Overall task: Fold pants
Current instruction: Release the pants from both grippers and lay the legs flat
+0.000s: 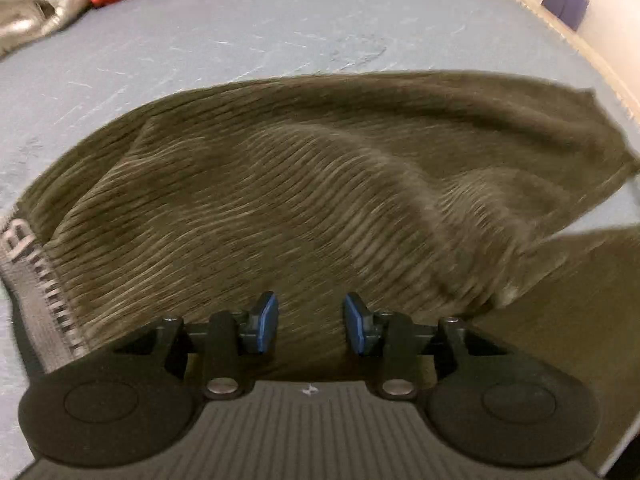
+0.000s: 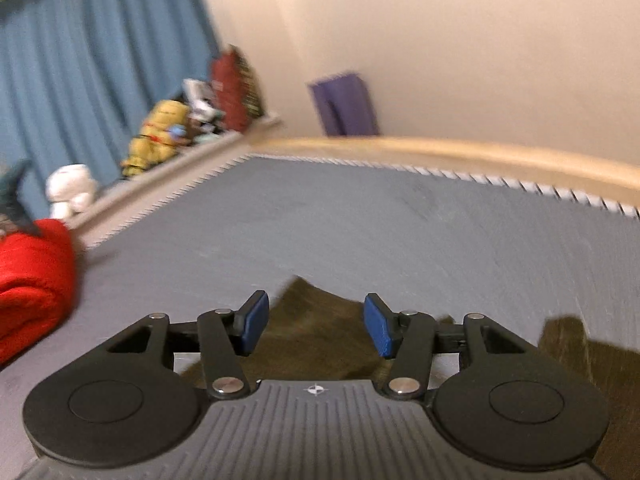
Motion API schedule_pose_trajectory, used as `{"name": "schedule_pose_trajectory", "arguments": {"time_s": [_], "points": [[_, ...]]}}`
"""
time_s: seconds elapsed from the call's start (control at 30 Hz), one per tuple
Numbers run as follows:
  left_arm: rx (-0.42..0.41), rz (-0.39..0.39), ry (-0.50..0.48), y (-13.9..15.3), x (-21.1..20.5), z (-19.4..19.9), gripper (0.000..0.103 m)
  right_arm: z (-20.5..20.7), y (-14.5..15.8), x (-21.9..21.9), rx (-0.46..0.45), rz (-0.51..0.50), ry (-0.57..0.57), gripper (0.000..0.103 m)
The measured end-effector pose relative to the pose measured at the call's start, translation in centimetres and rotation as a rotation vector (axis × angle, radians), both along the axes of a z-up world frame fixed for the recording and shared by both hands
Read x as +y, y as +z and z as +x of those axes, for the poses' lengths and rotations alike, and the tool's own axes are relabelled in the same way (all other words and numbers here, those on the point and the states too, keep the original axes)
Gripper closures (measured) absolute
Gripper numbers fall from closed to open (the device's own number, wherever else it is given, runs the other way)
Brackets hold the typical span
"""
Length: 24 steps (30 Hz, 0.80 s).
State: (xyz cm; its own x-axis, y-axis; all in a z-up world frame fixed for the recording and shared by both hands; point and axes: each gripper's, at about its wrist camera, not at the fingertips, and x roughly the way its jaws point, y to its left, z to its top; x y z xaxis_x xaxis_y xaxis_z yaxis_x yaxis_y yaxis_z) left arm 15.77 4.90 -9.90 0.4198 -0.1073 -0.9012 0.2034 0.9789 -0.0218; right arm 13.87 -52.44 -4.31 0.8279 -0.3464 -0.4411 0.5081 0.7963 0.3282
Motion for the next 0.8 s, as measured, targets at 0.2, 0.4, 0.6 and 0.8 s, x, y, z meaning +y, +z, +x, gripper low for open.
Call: {"name": "schedule_pose_trajectory", "arguments": {"time_s": [0.2, 0.4, 0.6, 0.8], "points": [[-0.122, -0.049, -0.030, 4.2, 0.8, -2.9, 0.060, -4.1, 6.3, 3.7, -0.086, -0.059, 0.143, 0.039], [-0.216, -0.090, -0.040, 7.8, 1.5, -6.0, 0.058, -8.4, 10.3, 8.7, -0.061, -0.121, 0.246, 0.034], [-0.264, -0.101, -0.063, 9.8, 1.9, -8.3, 0.056, -12.6, 12.3, 15.1, 0.023, -0.293, 0.390, 0.032], [-0.288, -0.109, -0.048, 10.6, 2.8, -9.6, 0.056, -15.5, 13.7, 20.2, 0.005, -0.347, 0.561, 0.029]]}}
